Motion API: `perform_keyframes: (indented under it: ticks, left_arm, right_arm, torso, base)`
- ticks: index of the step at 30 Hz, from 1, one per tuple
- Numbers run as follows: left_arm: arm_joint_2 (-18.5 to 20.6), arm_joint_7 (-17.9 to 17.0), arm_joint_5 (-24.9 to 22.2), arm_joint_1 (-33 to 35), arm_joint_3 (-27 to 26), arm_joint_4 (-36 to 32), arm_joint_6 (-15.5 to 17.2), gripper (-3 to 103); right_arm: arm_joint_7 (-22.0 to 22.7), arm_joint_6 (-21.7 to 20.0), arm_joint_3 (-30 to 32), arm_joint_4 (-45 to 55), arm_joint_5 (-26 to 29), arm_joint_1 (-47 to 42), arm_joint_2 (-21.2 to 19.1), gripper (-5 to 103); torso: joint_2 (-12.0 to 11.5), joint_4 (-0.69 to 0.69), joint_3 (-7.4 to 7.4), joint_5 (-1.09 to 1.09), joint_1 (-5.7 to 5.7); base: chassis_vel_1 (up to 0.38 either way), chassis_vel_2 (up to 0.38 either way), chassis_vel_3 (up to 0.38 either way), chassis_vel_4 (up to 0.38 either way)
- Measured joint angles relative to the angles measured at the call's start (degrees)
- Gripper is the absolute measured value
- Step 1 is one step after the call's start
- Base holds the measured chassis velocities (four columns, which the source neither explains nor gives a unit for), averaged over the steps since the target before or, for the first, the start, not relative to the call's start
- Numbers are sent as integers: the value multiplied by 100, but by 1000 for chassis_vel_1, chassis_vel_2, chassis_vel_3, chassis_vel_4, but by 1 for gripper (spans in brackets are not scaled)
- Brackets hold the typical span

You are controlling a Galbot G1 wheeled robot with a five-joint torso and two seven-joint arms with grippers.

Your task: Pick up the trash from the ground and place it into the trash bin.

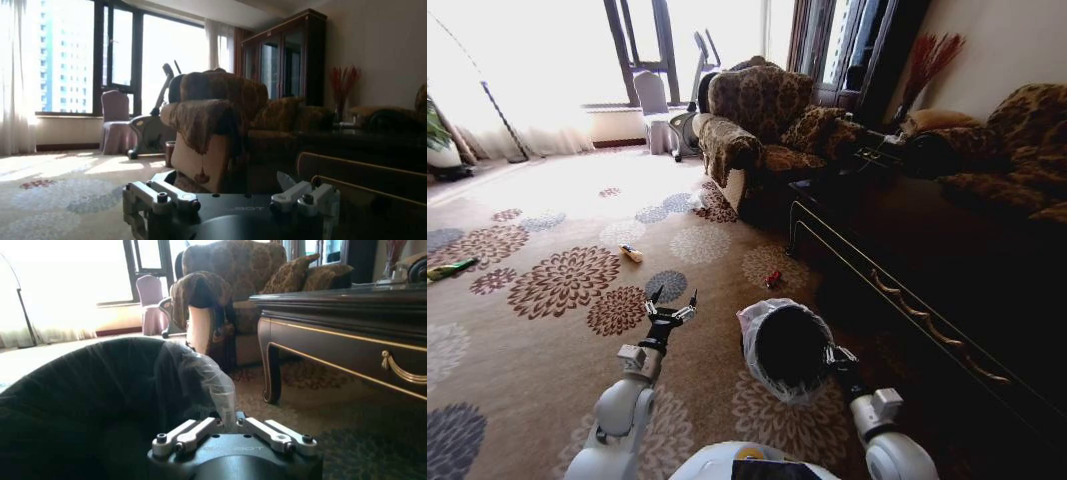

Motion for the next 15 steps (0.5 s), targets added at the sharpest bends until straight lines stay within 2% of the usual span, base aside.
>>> perform_keyframes:
  ticks: [3, 14, 15]
  left_arm:
    - [24, 21, 2, -48, -1, 37, 34, 99]
    - [81, 138, 51, -120, 70, 130, 103, 99]
    - [86, 144, 52, -127, 80, 137, 116, 96]
  right_arm:
    - [-8, 49, 25, 0, -11, -36, 28, 4]
    - [-61, 85, 67, 5, -11, -130, 60, 4]
    - [-65, 89, 72, 5, -11, -137, 60, 4]
  torso:
    - [0, -1, 0, 1, 0]
    - [0, 1, 0, -1, 0]
    - [0, 1, 0, -1, 0]
  base:
    - [-58, -61, 23, 21]
    - [-12, -16, -23, -23]
    - [-76, -97, -76, -63]
